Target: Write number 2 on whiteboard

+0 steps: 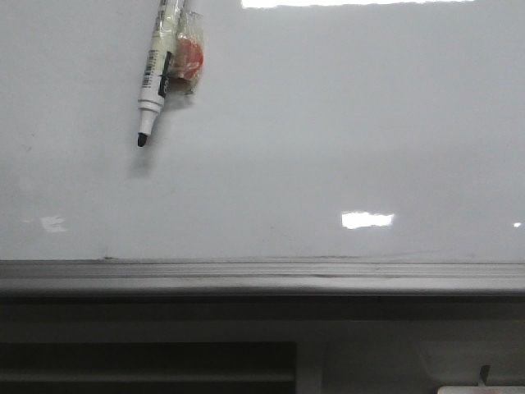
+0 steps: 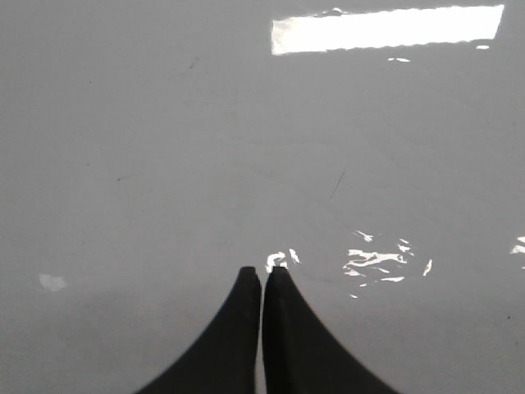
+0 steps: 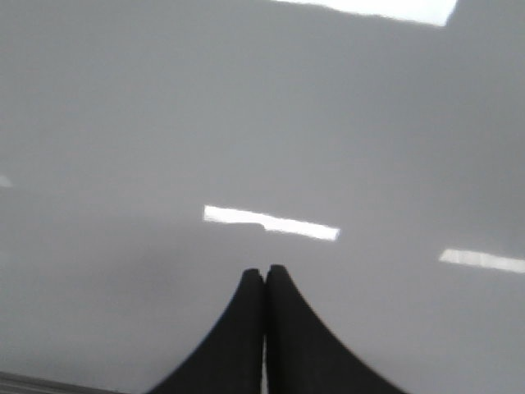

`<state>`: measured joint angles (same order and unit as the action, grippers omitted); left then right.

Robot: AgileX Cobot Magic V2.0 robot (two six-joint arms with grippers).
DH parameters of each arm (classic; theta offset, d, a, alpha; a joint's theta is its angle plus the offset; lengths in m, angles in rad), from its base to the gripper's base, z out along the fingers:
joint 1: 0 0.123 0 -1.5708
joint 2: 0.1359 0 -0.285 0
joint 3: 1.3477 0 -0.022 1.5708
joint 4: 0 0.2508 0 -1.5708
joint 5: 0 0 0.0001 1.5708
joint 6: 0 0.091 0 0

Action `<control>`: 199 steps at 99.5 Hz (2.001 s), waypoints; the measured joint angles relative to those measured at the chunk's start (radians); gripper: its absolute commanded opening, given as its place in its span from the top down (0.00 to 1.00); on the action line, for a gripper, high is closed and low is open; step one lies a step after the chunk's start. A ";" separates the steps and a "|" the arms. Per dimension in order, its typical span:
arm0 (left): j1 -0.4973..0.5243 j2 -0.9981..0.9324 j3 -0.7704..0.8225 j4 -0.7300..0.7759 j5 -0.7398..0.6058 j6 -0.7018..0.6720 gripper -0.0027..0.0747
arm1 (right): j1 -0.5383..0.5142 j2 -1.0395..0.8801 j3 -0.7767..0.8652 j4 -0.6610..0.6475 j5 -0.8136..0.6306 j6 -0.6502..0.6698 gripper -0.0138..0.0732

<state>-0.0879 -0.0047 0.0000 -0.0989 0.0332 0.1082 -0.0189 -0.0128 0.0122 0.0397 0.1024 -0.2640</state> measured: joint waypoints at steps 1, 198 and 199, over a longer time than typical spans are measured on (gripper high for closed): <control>0.000 0.000 0.000 0.000 0.000 0.000 0.99 | 0.000 0.000 0.000 0.000 0.000 0.000 0.92; -0.044 0.238 -0.353 -0.543 0.372 0.175 0.99 | 0.017 0.294 -0.321 0.596 0.320 -0.051 0.89; -0.049 0.249 -0.359 -0.550 0.372 0.177 0.99 | 0.020 0.299 -0.329 0.593 0.322 -0.051 0.89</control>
<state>-0.1370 0.2443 -0.3595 -0.6487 0.4049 0.2854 0.0009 0.2864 -0.3168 0.6326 0.4245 -0.3154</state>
